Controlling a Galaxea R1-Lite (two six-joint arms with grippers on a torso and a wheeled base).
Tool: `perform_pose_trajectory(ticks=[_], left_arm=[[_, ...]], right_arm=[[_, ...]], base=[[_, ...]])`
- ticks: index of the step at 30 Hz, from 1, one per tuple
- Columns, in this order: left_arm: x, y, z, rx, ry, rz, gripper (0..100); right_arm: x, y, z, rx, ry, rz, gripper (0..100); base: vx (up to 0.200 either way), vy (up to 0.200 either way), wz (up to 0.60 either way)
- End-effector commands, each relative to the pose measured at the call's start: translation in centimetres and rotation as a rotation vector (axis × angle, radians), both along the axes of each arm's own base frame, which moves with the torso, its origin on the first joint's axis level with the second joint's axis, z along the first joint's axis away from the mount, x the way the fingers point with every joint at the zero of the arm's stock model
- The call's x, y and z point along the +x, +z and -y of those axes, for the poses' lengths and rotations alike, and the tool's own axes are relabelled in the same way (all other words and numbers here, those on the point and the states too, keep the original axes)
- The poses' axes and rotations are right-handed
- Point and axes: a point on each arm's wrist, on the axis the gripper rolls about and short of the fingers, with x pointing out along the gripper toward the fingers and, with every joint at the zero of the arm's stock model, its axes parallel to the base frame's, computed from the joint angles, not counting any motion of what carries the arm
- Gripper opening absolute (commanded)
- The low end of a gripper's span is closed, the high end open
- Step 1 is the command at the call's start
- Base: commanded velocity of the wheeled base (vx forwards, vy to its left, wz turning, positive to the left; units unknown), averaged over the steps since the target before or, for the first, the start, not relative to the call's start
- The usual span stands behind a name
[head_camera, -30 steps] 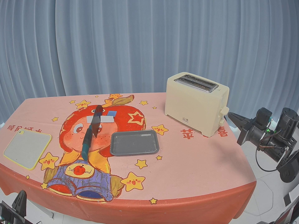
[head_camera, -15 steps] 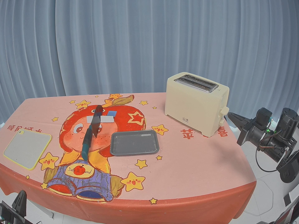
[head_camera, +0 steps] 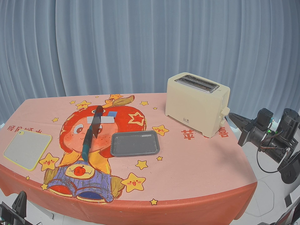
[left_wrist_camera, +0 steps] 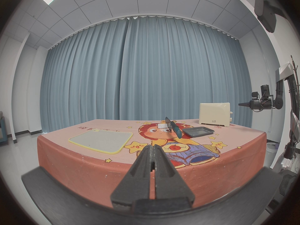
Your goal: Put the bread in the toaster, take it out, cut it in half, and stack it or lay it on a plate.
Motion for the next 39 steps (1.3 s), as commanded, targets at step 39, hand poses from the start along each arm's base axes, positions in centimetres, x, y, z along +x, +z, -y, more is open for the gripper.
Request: perform_pose_trajectory(ticks=[39], left_arm=[[0.1, -0.5, 0.0, 0.000, 0.000, -0.017, 0]], right_arm=[[-0.4, -1.0, 0.1, -0.024, 0.000, -0.048, 0]], base=[[0.000, 0.000, 0.00]])
